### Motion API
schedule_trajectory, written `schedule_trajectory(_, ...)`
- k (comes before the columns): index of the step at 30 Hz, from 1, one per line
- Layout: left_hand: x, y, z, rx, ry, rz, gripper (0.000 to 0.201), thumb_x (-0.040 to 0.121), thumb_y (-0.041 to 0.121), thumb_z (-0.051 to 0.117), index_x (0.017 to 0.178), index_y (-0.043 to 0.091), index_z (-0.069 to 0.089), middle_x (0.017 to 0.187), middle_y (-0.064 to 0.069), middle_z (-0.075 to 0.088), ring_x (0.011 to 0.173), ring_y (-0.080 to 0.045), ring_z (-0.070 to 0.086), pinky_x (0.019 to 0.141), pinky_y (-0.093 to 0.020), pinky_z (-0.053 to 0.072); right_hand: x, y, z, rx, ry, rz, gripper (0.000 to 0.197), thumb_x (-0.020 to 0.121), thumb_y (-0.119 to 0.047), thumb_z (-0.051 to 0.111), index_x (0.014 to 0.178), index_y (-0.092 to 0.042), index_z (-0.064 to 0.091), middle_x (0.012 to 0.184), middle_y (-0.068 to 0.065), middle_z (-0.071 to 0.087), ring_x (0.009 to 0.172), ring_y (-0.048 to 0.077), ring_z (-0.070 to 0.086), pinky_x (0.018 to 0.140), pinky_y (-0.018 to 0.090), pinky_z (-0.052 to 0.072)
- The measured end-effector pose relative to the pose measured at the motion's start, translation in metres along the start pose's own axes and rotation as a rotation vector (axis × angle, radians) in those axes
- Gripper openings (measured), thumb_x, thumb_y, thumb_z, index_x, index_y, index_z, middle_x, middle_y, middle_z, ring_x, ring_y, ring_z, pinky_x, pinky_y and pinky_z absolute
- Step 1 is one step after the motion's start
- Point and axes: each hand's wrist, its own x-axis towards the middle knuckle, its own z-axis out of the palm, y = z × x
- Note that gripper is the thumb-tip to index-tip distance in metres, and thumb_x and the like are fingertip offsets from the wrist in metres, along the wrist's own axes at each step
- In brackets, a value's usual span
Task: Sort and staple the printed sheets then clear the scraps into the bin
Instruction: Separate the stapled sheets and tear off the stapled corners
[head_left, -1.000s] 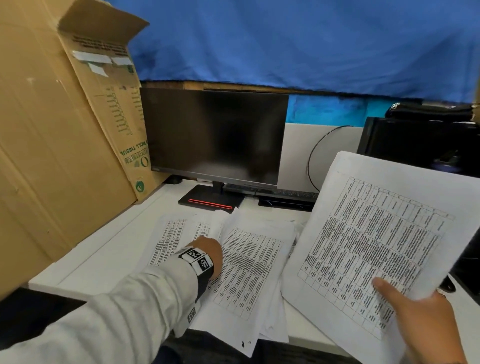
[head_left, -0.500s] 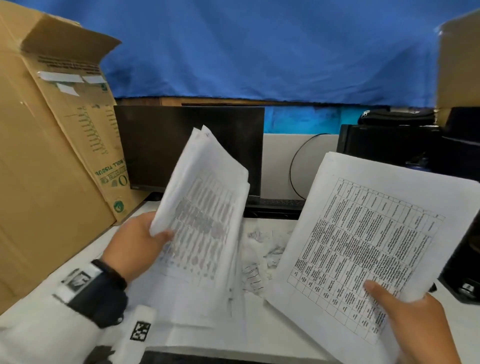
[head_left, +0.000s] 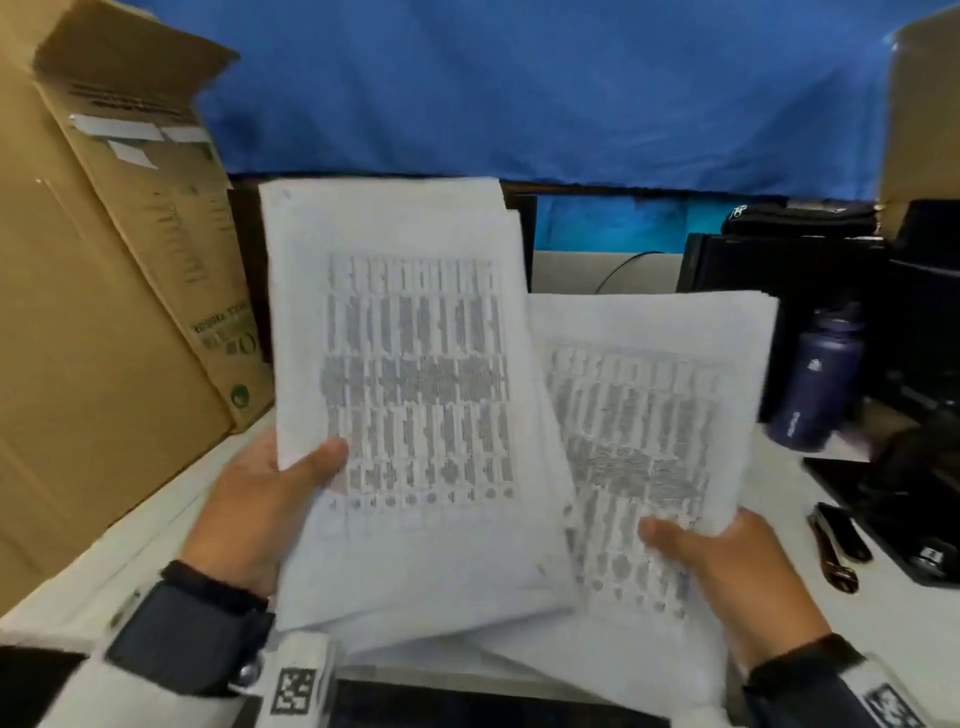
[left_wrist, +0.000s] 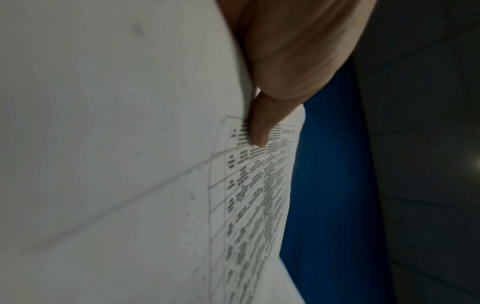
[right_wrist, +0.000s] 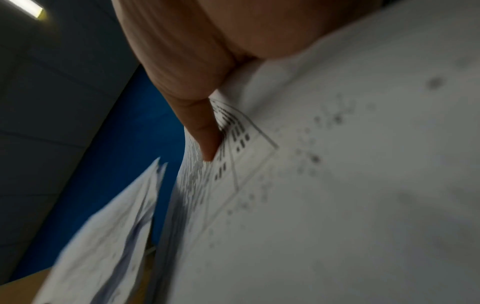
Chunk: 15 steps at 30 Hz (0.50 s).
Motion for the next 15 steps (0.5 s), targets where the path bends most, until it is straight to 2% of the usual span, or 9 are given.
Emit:
schedule_trajectory(2,-0.006,-0.021,0.017,-0.023,-0.031,-0.070,0.034,0.088,0.014,0.071,0.121,0.017,0.067,0.117,-0.014,0.073,0.104,-0.036,0.071,0.093,-0.058,0.052,0.000,0.000,0.014,-0.030,-0.098,-0.007,0.028,0.079,0.001,0.075,0.103,-0.013,0.077,0.099,0.009,0.078,0.093,0.032,0.074,0.090,0.053,0.055)
schedule_trajectory(4,-0.013,-0.044,0.034,-0.050,-0.057,-0.145,0.037,0.090,0.009,0.068,0.126,0.016,0.063,0.119,-0.012,0.073,0.109,-0.035,0.069,0.097,-0.057,0.051,-0.002,0.000,0.026,-0.073,-0.181,-0.023,0.020,0.083,0.002,0.070,0.096,-0.012,0.078,0.096,0.013,0.078,0.091,0.035,0.073,0.086,0.052,0.057)
schedule_trajectory(5,-0.015,-0.054,0.040,-0.051,-0.067,-0.180,0.040,0.089,0.009,0.069,0.128,0.017,0.061,0.120,-0.011,0.072,0.111,-0.035,0.068,0.100,-0.056,0.049,-0.004,-0.002,0.031,-0.084,-0.213,-0.019,0.015,0.086,-0.001,0.066,0.086,-0.010,0.077,0.089,0.015,0.077,0.085,0.036,0.073,0.081,0.049,0.059)
schedule_trajectory(6,-0.017,-0.061,0.045,-0.045,-0.076,-0.208,0.042,0.088,0.009,0.071,0.127,0.017,0.061,0.120,-0.010,0.073,0.113,-0.033,0.067,0.103,-0.055,0.048,-0.005,-0.003,0.035,-0.089,-0.222,-0.017,0.020,0.090,-0.004,0.062,0.074,-0.009,0.072,0.080,0.015,0.074,0.074,0.035,0.070,0.073,0.045,0.058)
schedule_trajectory(8,-0.019,-0.069,0.051,-0.027,-0.082,-0.238,0.037,0.086,0.009,0.072,0.122,0.014,0.065,0.116,-0.009,0.074,0.112,-0.031,0.067,0.105,-0.054,0.046,-0.007,-0.007,0.041,-0.138,-0.208,-0.045,0.033,0.096,-0.010,0.057,0.063,-0.010,0.058,0.065,0.014,0.061,0.062,0.027,0.056,0.063,0.037,0.047)
schedule_trajectory(10,-0.020,-0.067,0.054,0.023,-0.038,-0.189,0.030,0.087,0.012,0.072,0.117,0.016,0.070,0.111,-0.006,0.076,0.108,-0.029,0.070,0.102,-0.053,0.049,-0.010,-0.016,0.044,-0.170,-0.178,-0.096,0.034,0.099,-0.021,0.055,0.068,-0.010,0.060,0.063,0.009,0.063,0.058,0.019,0.060,0.057,0.028,0.048)
schedule_trajectory(11,-0.021,-0.061,0.056,0.073,-0.005,-0.132,0.028,0.088,0.016,0.073,0.115,0.021,0.070,0.109,-0.003,0.077,0.105,-0.025,0.071,0.098,-0.051,0.052,-0.012,-0.020,0.046,-0.164,-0.173,-0.115,0.036,0.101,-0.033,0.051,0.075,-0.013,0.066,0.065,0.002,0.068,0.058,0.010,0.065,0.056,0.022,0.051)
schedule_trajectory(13,-0.022,-0.049,0.059,0.187,0.051,0.003,0.023,0.090,0.027,0.071,0.113,0.031,0.068,0.104,0.005,0.077,0.097,-0.014,0.072,0.089,-0.043,0.057,-0.012,-0.027,0.044,-0.107,-0.171,-0.177,0.039,0.100,-0.051,0.037,0.096,-0.032,0.071,0.085,-0.017,0.076,0.078,-0.006,0.070,0.075,0.017,0.052)
schedule_trajectory(15,-0.022,-0.038,0.063,0.260,0.086,0.123,0.023,0.091,0.030,0.069,0.114,0.034,0.065,0.101,0.008,0.076,0.093,-0.007,0.071,0.082,-0.033,0.057,-0.011,-0.032,0.043,-0.096,-0.135,-0.282,0.025,0.100,-0.043,0.042,0.108,-0.039,0.065,0.101,-0.028,0.072,0.096,-0.011,0.066,0.092,0.023,0.047)
